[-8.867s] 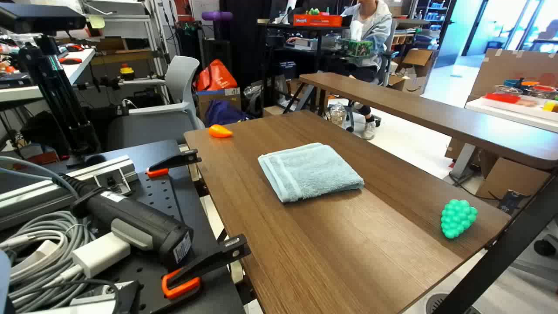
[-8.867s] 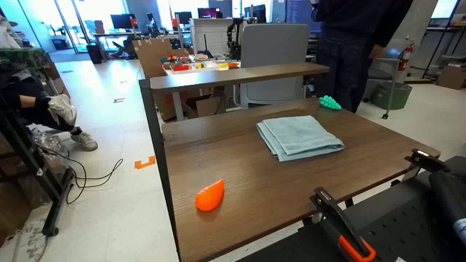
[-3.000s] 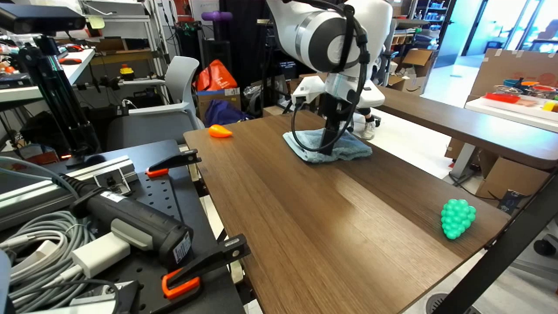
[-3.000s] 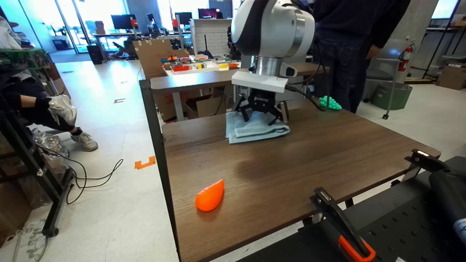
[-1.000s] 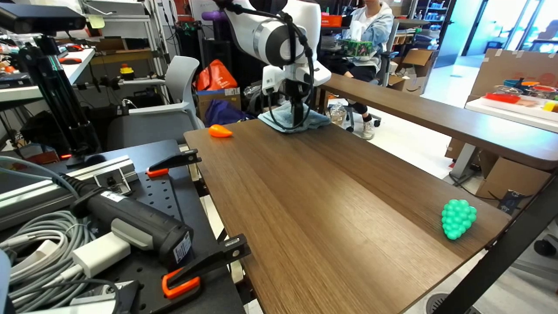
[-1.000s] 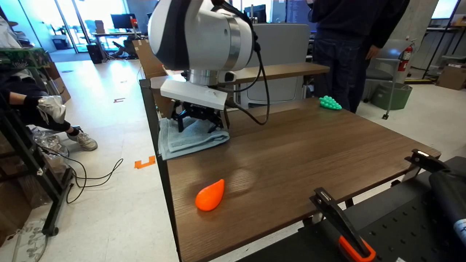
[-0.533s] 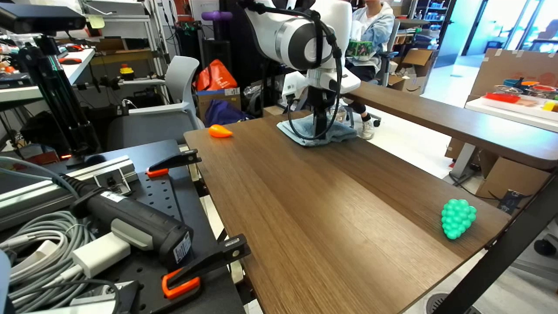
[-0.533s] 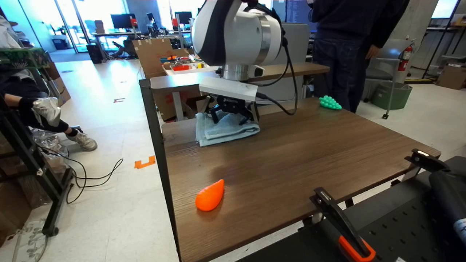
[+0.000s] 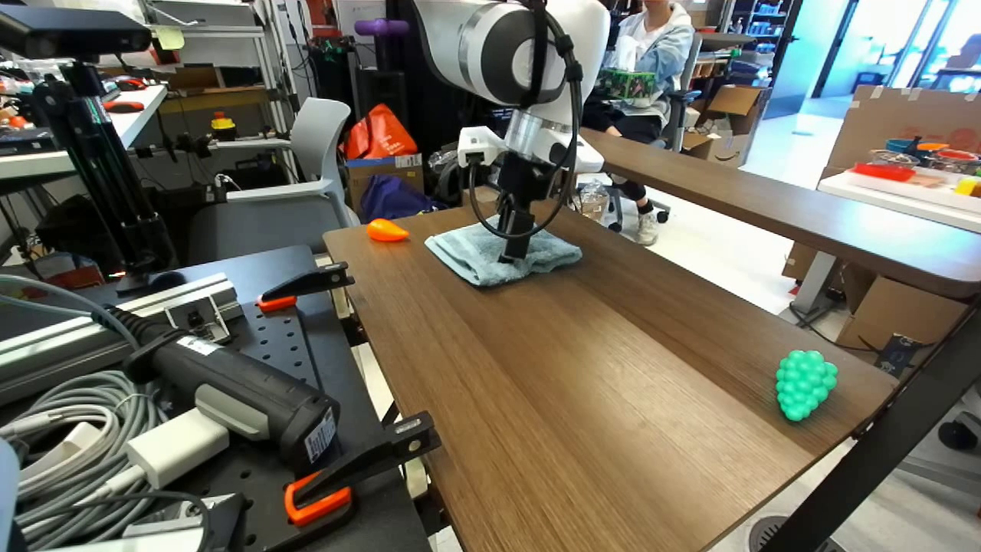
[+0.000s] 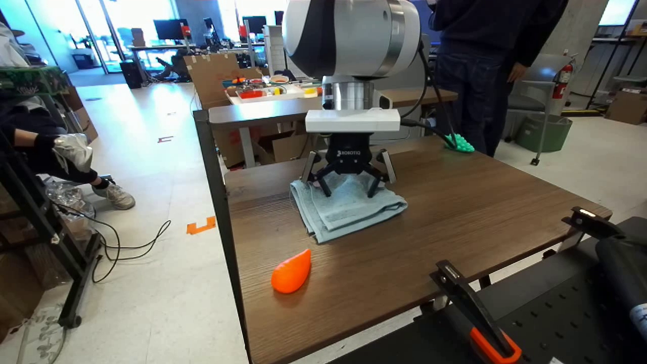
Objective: Use the towel to wipe the table
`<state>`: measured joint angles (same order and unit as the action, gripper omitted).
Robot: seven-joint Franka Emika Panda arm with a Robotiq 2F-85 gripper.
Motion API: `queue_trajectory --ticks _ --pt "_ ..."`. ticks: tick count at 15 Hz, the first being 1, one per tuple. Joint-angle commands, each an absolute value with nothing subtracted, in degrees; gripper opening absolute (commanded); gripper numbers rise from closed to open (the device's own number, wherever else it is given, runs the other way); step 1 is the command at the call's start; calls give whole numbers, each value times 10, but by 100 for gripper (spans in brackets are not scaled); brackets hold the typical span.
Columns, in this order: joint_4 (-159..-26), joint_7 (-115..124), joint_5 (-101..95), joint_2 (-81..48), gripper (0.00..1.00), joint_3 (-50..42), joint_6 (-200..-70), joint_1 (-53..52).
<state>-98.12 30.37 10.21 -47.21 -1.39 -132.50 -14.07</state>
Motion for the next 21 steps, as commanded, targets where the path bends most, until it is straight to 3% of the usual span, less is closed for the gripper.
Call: queue_trajectory --ticks 1,9,21 --pt "-988 306 99 -467 100 -11 -1323 -138" --pt "-983 325 71 -496 100 -39 -1286 -143" --pt "-1047 282 60 -486 100 -84 -1226 -47"
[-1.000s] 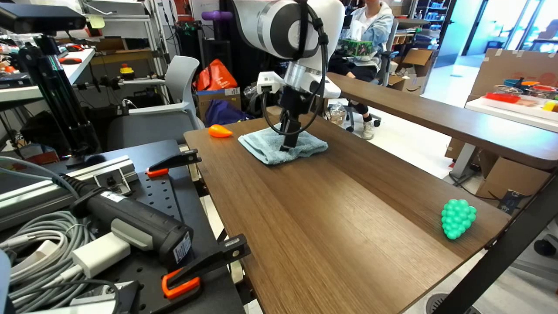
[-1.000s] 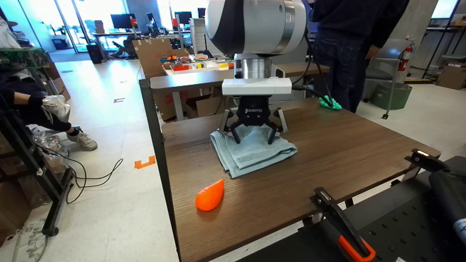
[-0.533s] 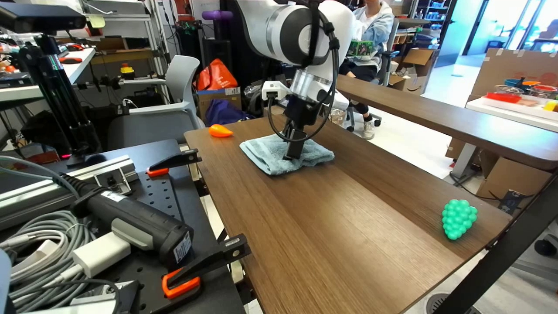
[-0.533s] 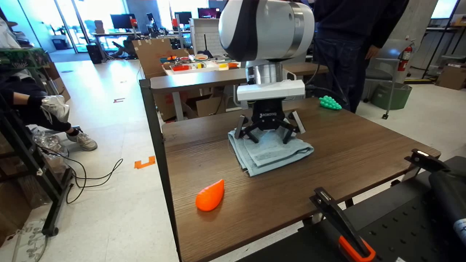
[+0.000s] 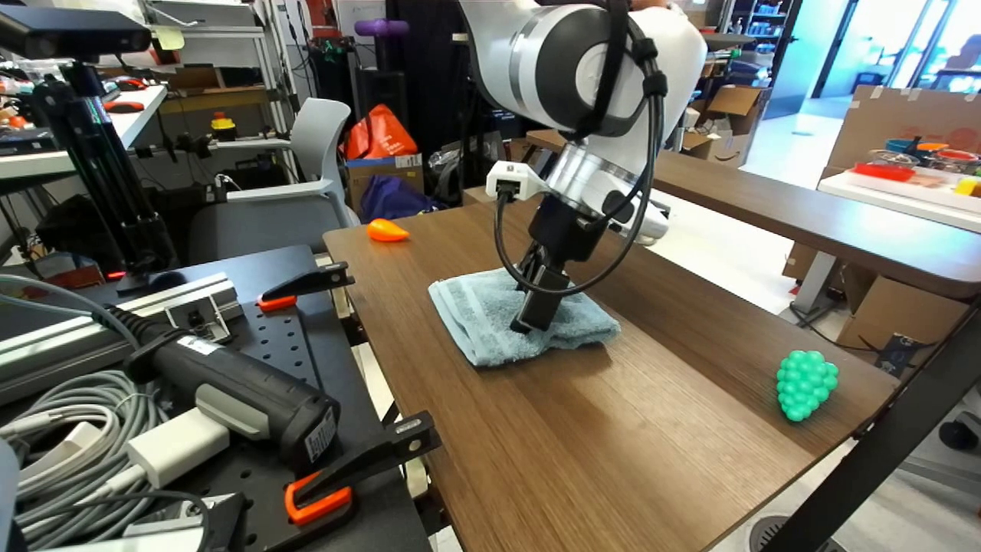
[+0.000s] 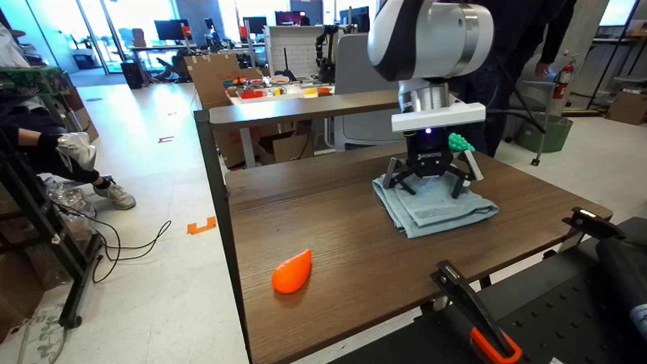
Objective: Use the towel to wipe the table
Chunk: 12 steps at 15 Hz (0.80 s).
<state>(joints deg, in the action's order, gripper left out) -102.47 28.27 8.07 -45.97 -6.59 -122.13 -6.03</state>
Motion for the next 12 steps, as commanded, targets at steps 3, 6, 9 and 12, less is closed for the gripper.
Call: queue_trajectory --ticks 3,6,9,12 --pt "-1067 282 54 -481 100 -97 -1238 -39" --pt "-1052 282 71 -447 100 -87 -1210 -34" --pt "-1056 281 71 -446 100 -87 -1213 -32" --pt "-1056 289 71 -449 100 -88 -1220 -36"
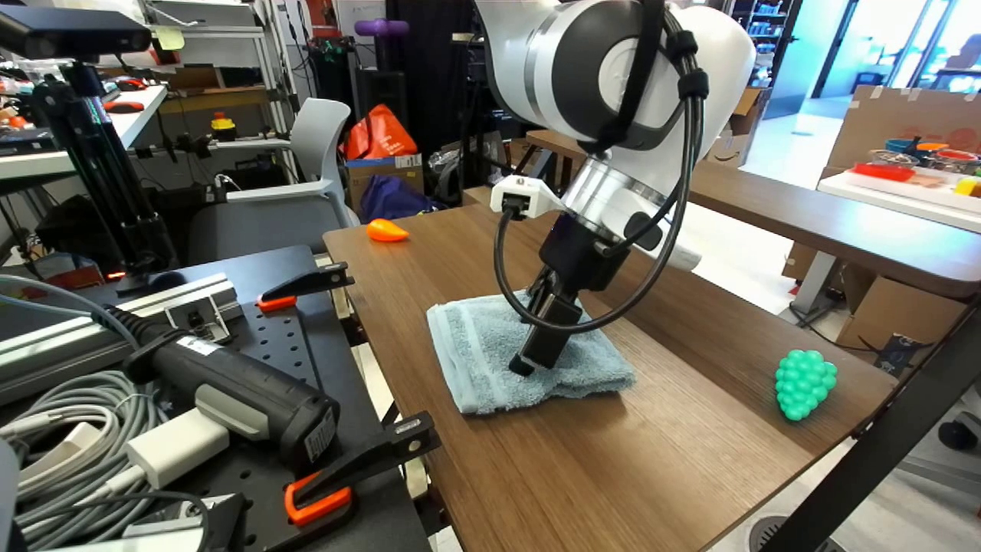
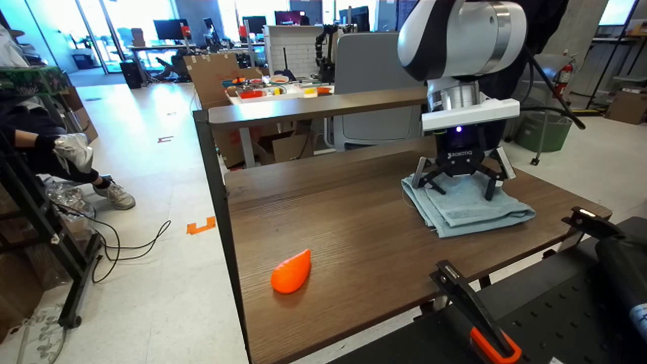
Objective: Use the towel to wipe the table
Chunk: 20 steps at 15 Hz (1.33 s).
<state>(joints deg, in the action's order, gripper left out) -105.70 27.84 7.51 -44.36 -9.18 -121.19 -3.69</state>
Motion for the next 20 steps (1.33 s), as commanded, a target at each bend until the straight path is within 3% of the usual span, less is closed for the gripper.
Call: queue_trajectory --ticks 1,6,13,20 --pt "-1062 299 81 -451 100 -88 -1255 -34" --pt "-1061 298 134 -477 100 -88 -1340 10" --pt "-968 307 212 -517 100 -67 -1311 58" --pt "-878 357 203 -547 100 -37 -1256 18"
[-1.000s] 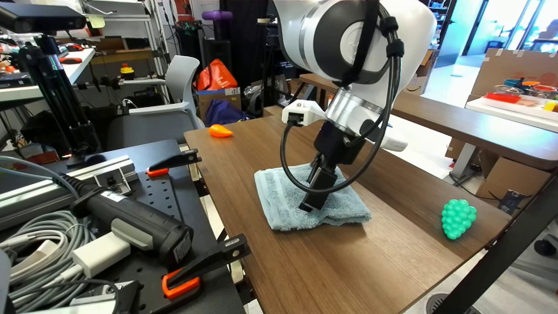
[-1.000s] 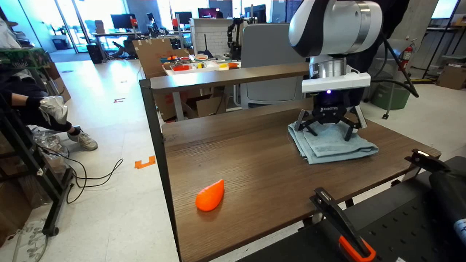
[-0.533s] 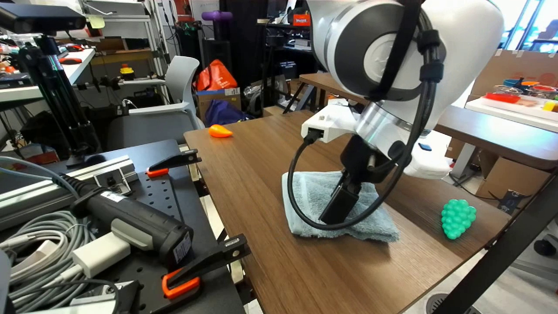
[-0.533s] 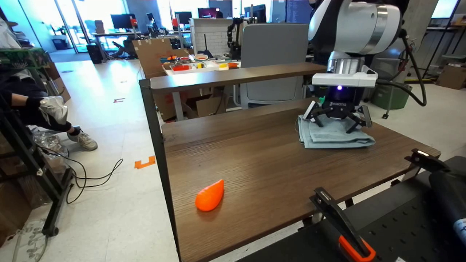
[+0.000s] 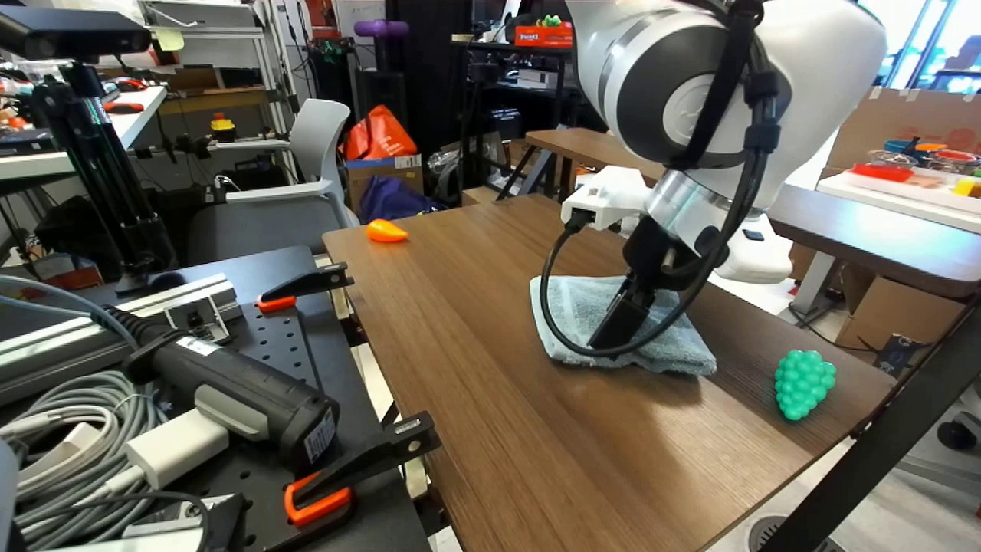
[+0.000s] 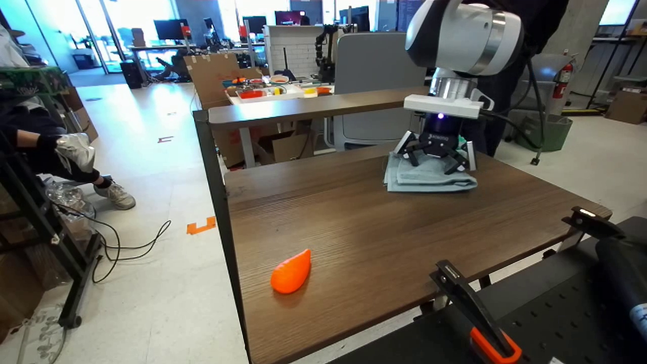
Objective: Use the towel to wipe the table
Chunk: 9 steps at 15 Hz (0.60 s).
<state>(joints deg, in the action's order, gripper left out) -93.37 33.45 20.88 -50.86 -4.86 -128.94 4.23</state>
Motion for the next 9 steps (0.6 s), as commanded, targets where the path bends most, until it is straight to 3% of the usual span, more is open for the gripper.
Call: queue_trajectory --ticks 1,9 --pt "-868 363 193 -549 100 -35 -1239 4" --pt "-793 458 110 -576 100 -31 -1214 -123"
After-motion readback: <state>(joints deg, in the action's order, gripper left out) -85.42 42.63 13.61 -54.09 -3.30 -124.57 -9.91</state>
